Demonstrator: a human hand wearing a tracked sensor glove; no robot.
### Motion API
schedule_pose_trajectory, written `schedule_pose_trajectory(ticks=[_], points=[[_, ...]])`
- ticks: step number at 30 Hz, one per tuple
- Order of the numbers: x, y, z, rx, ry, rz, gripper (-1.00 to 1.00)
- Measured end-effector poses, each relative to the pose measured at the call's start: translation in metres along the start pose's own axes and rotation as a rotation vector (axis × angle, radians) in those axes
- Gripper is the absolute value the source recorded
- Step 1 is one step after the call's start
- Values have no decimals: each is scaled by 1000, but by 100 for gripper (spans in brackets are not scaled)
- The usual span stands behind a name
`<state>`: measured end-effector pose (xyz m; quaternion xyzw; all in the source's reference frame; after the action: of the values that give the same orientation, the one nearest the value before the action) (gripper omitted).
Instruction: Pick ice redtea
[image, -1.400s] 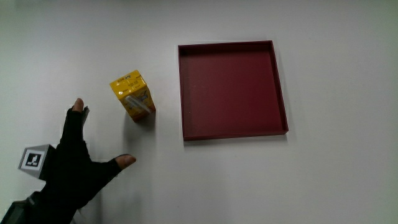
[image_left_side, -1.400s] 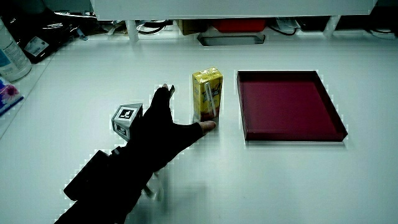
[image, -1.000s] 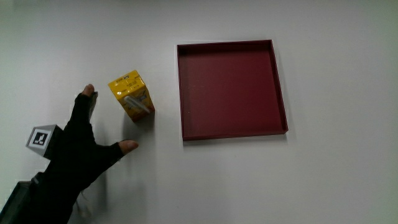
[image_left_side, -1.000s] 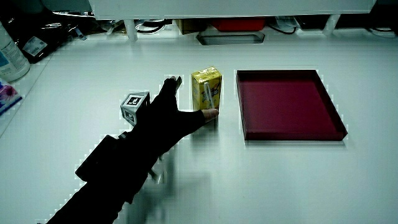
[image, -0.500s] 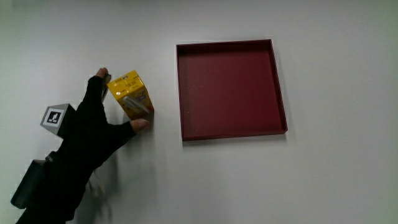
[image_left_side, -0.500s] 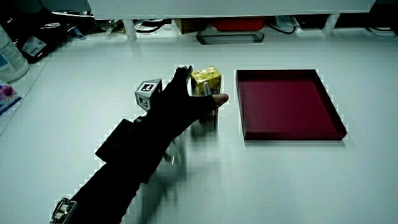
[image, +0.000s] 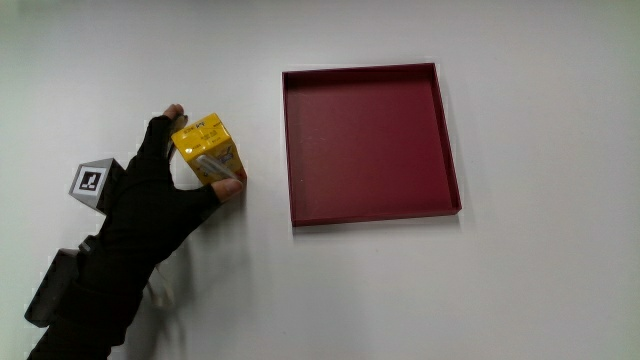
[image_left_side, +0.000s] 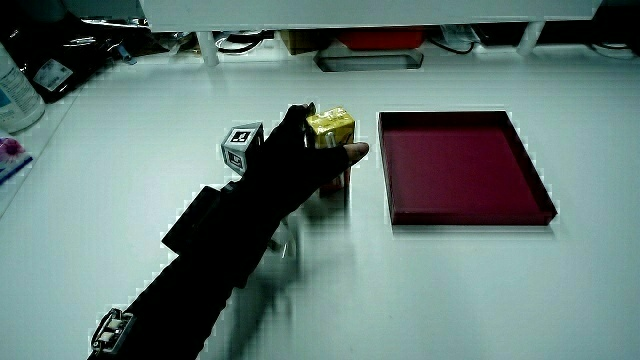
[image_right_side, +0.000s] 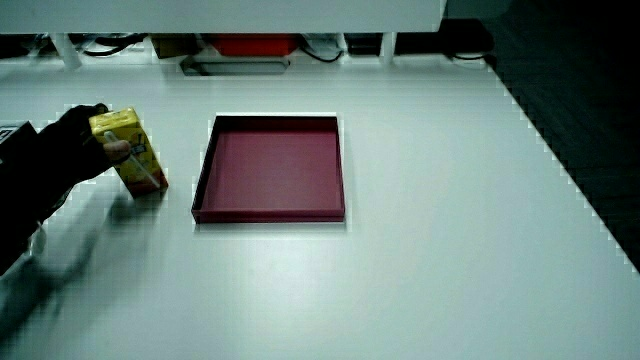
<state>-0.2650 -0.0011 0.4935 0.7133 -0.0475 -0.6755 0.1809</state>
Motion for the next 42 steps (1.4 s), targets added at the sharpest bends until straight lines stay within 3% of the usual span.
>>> schedule_pose_trajectory(ticks=[5,11,16,27,33,38,42], points=[[-3,-3,6,56,-16,-24,26],[-4,-3,11,109,1,-14,45],[-6,-3,14,130,-16,-17,61],[-6,-9,16,187,13,-72,97],[-2,-10,17,181,9,-95,100],[20,-10,8,148,1,-153,100],[32,-5,-1,112,0,-165,100]])
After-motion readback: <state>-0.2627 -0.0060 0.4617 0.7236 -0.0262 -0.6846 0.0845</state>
